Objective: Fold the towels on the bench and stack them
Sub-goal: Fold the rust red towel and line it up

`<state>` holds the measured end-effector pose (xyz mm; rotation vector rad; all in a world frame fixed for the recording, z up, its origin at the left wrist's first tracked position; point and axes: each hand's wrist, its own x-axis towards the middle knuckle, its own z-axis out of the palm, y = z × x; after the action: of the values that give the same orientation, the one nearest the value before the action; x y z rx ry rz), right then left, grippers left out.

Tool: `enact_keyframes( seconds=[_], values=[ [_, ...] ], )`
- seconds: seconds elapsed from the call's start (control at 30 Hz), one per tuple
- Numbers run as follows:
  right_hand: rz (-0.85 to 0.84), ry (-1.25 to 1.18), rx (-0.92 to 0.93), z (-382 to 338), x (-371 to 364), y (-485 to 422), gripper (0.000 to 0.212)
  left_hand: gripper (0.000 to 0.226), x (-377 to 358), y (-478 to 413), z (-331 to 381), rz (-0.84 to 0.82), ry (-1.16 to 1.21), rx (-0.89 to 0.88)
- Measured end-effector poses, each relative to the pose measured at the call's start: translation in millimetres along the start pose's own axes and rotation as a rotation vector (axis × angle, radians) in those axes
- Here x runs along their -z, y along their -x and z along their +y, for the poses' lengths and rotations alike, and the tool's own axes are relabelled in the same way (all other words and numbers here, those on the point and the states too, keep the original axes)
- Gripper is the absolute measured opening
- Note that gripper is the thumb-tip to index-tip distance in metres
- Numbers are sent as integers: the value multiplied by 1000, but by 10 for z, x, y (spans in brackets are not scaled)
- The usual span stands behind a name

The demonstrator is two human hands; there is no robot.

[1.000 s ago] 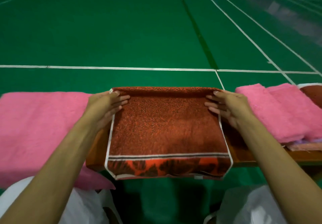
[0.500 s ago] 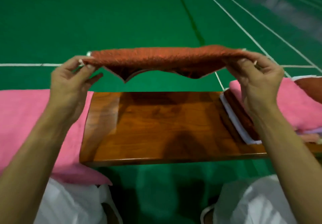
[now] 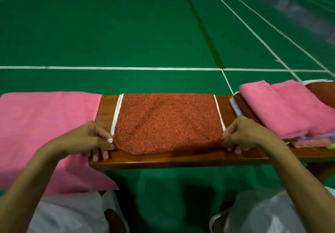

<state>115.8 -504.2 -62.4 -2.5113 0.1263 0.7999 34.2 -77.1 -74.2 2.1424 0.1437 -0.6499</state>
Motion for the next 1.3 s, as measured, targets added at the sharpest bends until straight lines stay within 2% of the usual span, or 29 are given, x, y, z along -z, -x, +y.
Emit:
enact_keyframes(
  seconds=[0.1,0.2,0.23,0.33,0.4,0.43,0.5,0.53,0.6,0.67,0.7,0.77,0.87,0.93,1.07,1.3],
  values=[
    [-126,144,-23,5,60,47,17,22,16,16,-27,-156,-37,-6],
    [-265,265,-42,0,66,97,19,11,18,8,-35,-309,-99,-18],
    [-304,308,-42,-14,57,112,18,5,23,10,-28,-358,-121,-15],
    [-423,427,-61,-91,98,200,9,15,85,6,8,-522,-222,8],
    [-479,476,-39,-136,215,320,4,15,109,14,60,-558,-224,-28],
    [-478,465,10,-152,286,383,6,14,104,7,76,-501,-181,-73],
    [-342,325,150,-188,374,427,10,15,30,-50,164,-199,-31,-182],
    [-202,233,229,-206,359,396,11,16,-30,-118,222,9,55,-222],
    [192,125,340,-238,187,164,19,18,-192,-336,327,431,140,-300],
    [533,116,426,-341,-121,-108,23,19,-363,-552,413,733,-63,-377],
    [604,129,471,-411,-280,-212,30,32,-449,-638,458,784,-210,-404],
    [572,198,569,-565,-554,-355,55,57,-605,-811,505,750,-409,-450],
    [536,312,710,-801,-839,-439,71,68,-876,-966,664,693,-567,-529],
    [505,341,745,-847,-969,-516,73,70,-996,-1063,692,651,-652,-530],
    [432,354,684,-765,-1046,-641,70,71,-1065,-1201,647,565,-738,-458],
    [400,474,571,-537,-953,-715,70,74,-1093,-1217,468,504,-739,-316]
  ],
)
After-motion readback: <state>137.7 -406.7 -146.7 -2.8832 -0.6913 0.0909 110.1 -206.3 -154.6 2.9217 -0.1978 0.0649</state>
